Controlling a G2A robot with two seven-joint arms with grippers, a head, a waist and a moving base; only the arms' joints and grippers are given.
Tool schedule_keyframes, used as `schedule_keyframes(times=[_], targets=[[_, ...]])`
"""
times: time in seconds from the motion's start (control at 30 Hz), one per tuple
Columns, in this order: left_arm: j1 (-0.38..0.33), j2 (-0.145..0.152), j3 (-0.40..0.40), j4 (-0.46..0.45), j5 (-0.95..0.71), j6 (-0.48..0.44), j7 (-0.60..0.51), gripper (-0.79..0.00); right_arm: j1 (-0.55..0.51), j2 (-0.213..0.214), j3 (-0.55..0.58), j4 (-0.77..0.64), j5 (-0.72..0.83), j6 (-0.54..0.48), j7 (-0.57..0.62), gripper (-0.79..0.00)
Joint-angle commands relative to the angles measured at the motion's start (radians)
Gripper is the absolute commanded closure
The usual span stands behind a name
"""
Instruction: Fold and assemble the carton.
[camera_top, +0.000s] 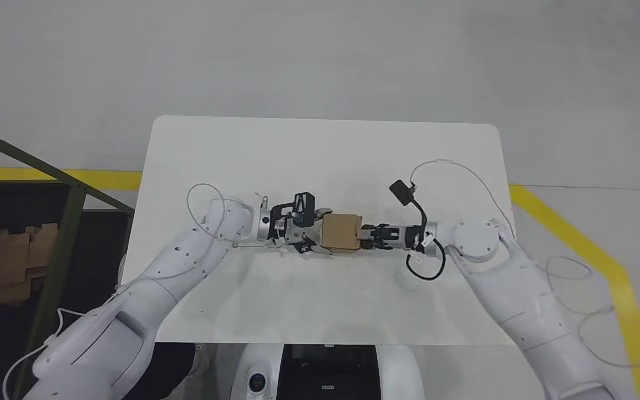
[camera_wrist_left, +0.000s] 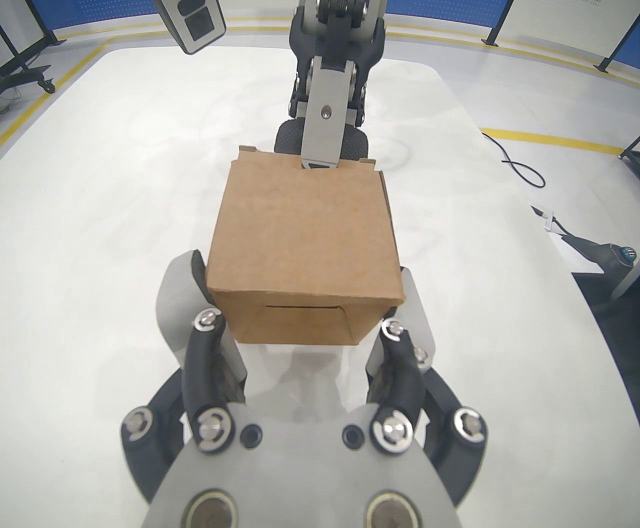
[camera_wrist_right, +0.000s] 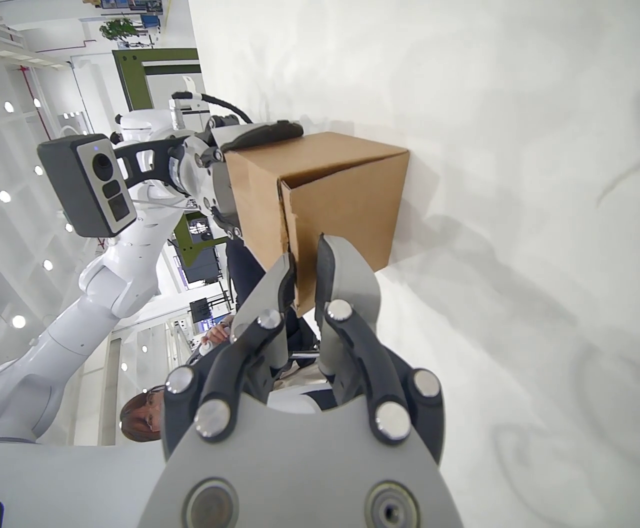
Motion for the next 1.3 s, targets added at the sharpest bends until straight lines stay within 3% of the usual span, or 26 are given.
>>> schedule_keyframes(times=[0.0,0.27,0.63,1.07,1.2,1.27], targets=[[0.0,0.0,0.0,0.001,-0.001,-0.003,-0.001,-0.597,-0.004,0.002,0.008,-0.002,0.0,-0.003,-0.003,-0.212],[0.0,0.0,0.0,0.0,-0.003,-0.001,-0.004,-0.594,-0.041,0.017,0.054,-0.044,-0.002,-0.009,-0.006,-0.203],[0.0,-0.001,0.0,0.001,-0.003,-0.001,-0.004,-0.594,-0.032,0.012,0.047,-0.004,0.026,-0.03,-0.015,0.0],[0.0,-0.001,0.001,-0.002,0.001,0.001,-0.003,-0.61,0.001,-0.002,0.005,0.017,0.048,-0.039,-0.013,0.0],[-0.001,0.0,-0.001,0.0,-0.002,0.001,-0.004,-0.616,0.0,0.001,0.016,0.013,0.044,-0.039,-0.017,-0.151],[0.0,0.0,-0.002,0.001,-0.003,0.003,-0.004,-0.637,-0.011,0.005,0.03,0.002,0.042,-0.039,-0.021,-0.179]])
